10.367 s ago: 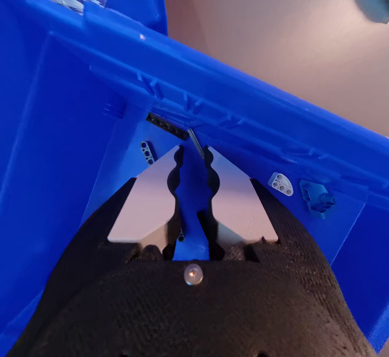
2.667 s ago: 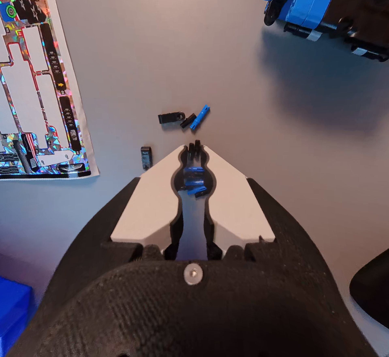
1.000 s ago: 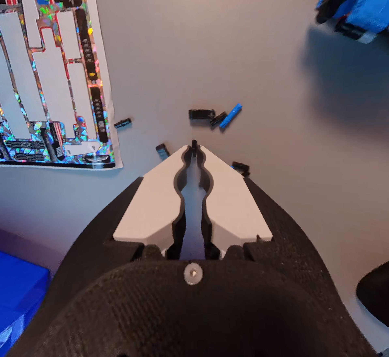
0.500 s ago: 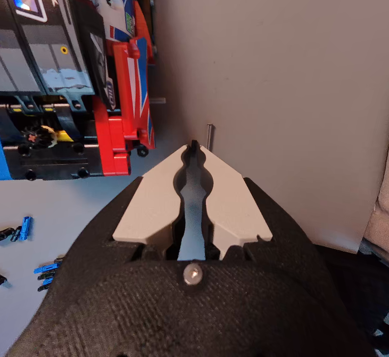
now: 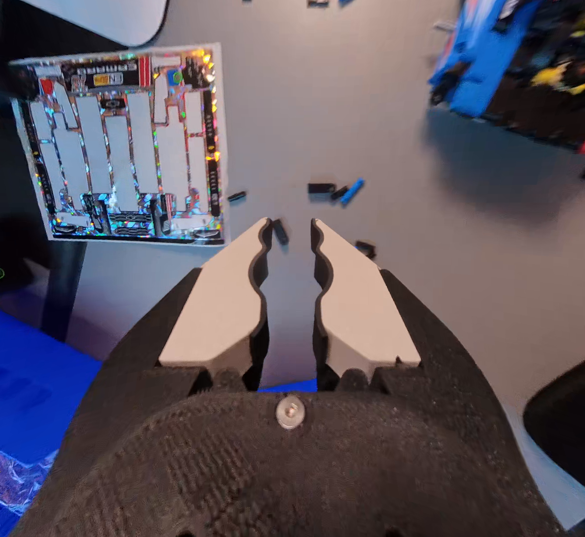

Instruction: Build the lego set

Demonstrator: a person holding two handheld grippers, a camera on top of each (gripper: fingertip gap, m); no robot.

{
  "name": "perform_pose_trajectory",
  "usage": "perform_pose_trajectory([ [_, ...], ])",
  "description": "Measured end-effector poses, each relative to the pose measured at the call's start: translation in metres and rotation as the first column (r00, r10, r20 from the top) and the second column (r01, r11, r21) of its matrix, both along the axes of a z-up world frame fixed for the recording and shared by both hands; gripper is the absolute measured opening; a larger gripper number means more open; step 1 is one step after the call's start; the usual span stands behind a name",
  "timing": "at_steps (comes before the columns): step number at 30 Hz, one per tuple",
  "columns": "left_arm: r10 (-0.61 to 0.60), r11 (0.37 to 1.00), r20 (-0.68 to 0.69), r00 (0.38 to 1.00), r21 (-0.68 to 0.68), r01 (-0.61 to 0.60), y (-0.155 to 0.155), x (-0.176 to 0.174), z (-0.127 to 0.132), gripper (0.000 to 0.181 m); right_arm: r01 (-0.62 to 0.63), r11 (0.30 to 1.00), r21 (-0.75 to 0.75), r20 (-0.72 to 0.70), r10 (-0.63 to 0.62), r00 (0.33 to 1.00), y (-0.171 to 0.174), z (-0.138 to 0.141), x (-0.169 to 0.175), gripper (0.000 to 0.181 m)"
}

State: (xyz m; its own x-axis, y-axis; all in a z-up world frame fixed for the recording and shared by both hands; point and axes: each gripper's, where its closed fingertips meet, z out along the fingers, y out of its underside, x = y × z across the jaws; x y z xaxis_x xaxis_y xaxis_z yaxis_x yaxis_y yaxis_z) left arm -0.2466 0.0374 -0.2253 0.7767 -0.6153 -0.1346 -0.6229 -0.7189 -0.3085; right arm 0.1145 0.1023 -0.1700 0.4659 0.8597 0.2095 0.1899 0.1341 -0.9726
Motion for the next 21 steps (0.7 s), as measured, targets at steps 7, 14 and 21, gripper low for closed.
perform_pose_trajectory([
  [7, -0.189, 0.981, -0.068, 0.98, 0.018, 0.191, 0.034, -0.035, -0.043, 0.024, 0.031, 0.999, -0.011, -0.011, -0.031, 0.999, 0.008, 0.0, 0.008, 0.008],
  [14, -0.381, 0.924, -0.134, 0.915, -0.032, 0.381, 0.036, -0.035, -0.046, 0.02, -0.172, 0.982, -0.082, -0.036, 0.17, 0.985, -0.02, -0.003, -0.007, 0.025],
  [21, -0.43, 0.903, -0.15, 0.891, -0.071, 0.424, 0.04, -0.034, -0.055, 0.014, -0.233, 0.963, -0.135, 0.017, 0.238, 0.971, -0.031, -0.015, -0.015, 0.048],
])
